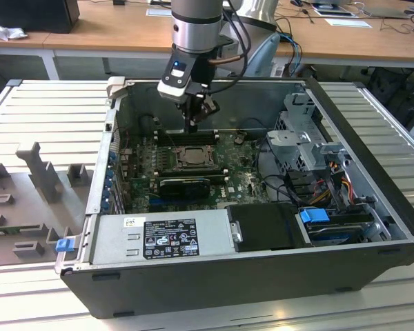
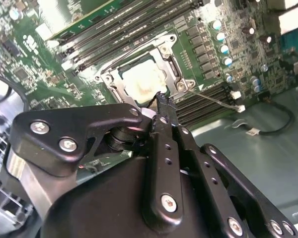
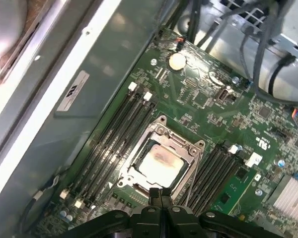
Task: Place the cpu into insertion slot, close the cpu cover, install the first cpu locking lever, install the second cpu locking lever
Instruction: 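Install the first cpu locking lever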
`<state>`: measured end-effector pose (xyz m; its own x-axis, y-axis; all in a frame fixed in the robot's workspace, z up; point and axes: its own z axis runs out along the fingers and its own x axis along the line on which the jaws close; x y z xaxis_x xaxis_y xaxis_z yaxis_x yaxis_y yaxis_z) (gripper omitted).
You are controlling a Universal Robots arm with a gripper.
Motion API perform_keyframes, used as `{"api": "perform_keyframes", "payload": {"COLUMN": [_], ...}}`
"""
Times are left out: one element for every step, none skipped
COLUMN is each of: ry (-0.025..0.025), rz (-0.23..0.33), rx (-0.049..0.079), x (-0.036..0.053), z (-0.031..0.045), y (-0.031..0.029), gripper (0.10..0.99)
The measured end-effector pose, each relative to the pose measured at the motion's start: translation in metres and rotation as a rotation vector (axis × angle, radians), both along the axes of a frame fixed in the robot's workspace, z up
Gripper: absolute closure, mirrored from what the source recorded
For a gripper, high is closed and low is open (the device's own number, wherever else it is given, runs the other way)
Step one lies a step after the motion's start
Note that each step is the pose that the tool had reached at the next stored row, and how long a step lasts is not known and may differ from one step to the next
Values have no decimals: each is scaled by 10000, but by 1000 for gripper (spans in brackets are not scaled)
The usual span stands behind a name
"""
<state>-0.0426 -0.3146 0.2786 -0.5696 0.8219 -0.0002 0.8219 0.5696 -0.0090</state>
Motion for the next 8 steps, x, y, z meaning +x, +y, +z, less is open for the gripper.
{"api": "perform_keyframes", "payload": {"ry": [-13, -31, -51, -66, -85, -99, -101, -102], "rz": [188, 359, 550, 711, 991, 1233, 1445, 1667], "rx": [1, 1, 2, 3, 3, 3, 5, 7], "x": [0, -1, 0, 0, 0, 0, 0, 0], "z": [-2, -3, -4, -6, -9, -11, -12, -16], "y": [0, 0, 0, 0, 0, 0, 0, 1], "gripper": [980, 980, 980, 980, 980, 980, 980, 980]}}
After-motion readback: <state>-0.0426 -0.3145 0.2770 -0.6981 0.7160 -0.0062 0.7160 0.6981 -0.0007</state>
